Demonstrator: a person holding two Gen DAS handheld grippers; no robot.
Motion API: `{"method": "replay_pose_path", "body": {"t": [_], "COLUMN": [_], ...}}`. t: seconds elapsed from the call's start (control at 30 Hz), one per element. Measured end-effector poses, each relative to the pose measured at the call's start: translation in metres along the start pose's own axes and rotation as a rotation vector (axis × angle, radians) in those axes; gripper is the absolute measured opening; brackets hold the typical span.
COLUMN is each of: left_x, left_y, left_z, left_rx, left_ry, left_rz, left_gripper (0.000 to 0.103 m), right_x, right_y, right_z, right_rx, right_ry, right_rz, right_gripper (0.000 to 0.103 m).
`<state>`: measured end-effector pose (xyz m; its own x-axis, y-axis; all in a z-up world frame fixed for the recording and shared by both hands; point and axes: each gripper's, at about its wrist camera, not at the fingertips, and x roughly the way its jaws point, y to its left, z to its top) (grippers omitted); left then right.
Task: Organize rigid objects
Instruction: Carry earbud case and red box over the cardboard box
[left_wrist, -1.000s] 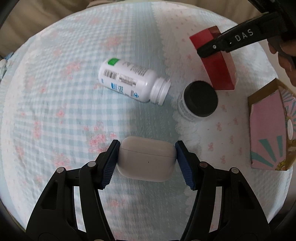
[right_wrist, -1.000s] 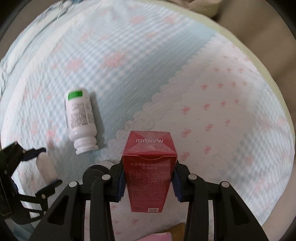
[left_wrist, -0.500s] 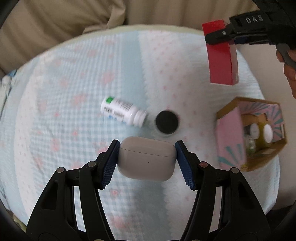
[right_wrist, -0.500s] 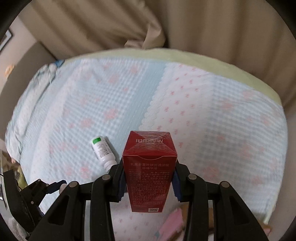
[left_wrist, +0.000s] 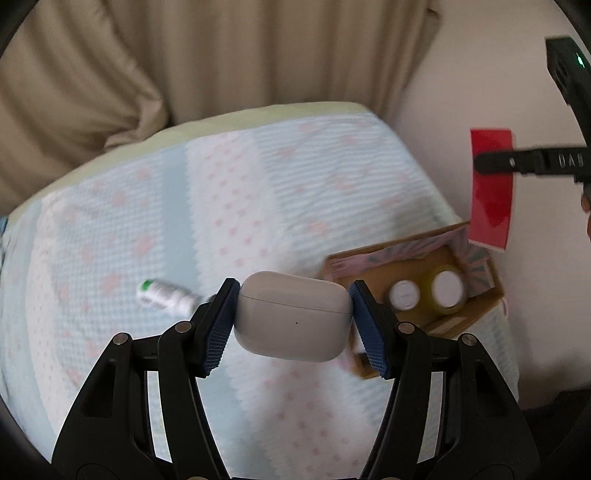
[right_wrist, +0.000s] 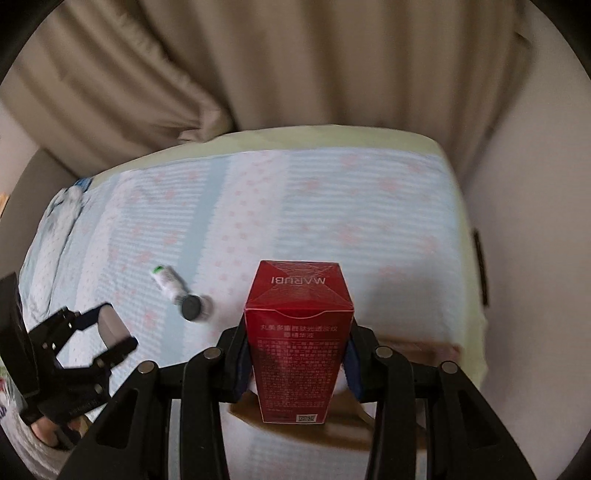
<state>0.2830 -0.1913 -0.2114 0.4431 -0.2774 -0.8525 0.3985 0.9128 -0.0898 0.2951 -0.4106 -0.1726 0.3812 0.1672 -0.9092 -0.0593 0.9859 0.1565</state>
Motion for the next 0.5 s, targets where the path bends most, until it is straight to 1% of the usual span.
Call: {"method": "replay_pose_path", "body": {"t": [0.2,0.37,0.5], "left_x": [0.027,0.063,0.093], "left_y": [-0.067,-0.109,-0.13], "left_z": [0.007,0.002,-0.003], "left_rx": [0.057,0.09,0.105], "left_ry": [0.033,0.09,0.143], "left_rz": [-0.06,-0.08,-0.082], "left_gripper": [0.058,0.058,0.058], "right_x": [-0.014,-0.002,0.015], "right_y": [-0.072,-0.115,-0.139], "right_z": [-0.04,-0.07,-0.089], "right_rx": [0.122,0.243,0.342], "right_ry": [0.036,0.076,0.104], "right_rz": [-0.032,-0.007,0.027], "right_gripper": [0.038,0.038,0.038]}}
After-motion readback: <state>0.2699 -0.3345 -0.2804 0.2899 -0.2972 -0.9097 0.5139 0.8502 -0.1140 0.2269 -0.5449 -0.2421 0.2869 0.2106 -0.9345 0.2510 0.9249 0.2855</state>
